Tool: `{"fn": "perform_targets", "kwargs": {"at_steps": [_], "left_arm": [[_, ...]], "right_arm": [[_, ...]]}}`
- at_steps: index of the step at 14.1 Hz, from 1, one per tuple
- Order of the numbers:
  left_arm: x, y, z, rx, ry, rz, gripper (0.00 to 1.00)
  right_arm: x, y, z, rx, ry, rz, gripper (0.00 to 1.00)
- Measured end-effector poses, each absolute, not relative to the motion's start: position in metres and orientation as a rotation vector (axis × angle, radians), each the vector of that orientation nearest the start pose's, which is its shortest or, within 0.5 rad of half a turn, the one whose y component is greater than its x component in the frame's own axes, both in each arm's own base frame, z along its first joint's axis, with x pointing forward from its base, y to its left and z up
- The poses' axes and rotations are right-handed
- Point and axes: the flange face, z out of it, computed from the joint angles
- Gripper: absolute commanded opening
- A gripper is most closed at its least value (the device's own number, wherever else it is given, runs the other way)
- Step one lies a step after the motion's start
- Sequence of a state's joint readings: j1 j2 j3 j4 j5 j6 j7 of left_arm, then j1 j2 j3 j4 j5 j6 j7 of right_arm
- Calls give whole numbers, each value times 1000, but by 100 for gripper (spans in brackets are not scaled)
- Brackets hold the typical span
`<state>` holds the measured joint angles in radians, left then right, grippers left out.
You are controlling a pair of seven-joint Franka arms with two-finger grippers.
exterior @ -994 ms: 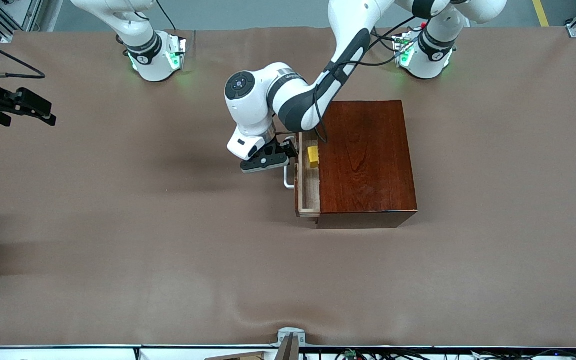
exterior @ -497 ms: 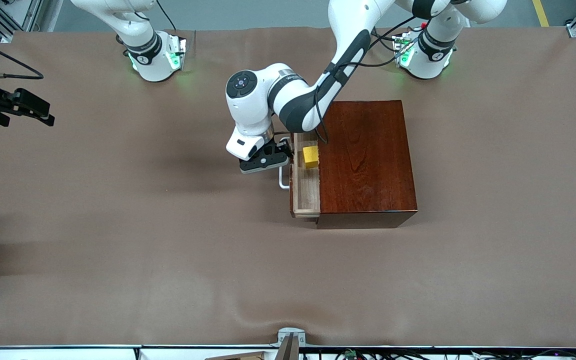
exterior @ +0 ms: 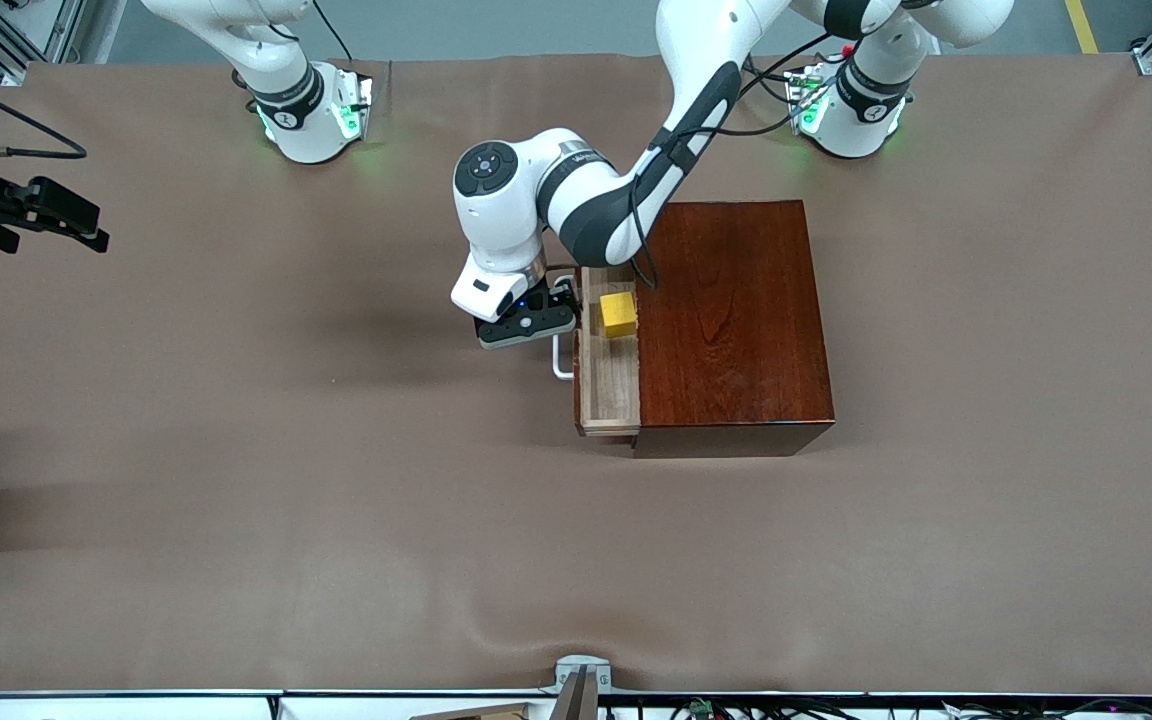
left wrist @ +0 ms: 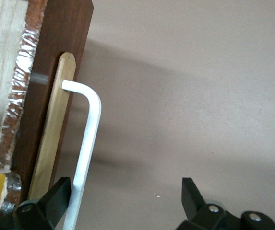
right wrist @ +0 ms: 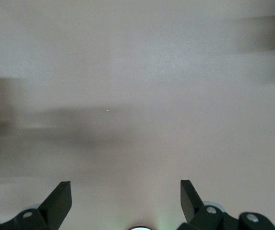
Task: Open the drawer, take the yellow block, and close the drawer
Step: 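Pull the handle with the left gripper to slide the drawer open, then hold the drawer with the left gripper while the right gripper reaches in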
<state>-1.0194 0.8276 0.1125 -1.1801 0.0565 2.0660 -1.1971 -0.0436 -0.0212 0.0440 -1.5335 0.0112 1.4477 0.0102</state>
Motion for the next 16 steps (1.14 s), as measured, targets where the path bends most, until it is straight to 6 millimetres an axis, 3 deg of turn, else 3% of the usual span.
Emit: {"fn": "perform_targets", "kwargs": {"at_steps": [9,16], "left_arm": [[455,-628,302,-3177,-389,-222,100],[455,-634,303,-3207,-397,-240,100]], "right_arm": [[536,-9,641,-3129,46,108,100],[549,-19,617,-3123,71,177,100]]}}
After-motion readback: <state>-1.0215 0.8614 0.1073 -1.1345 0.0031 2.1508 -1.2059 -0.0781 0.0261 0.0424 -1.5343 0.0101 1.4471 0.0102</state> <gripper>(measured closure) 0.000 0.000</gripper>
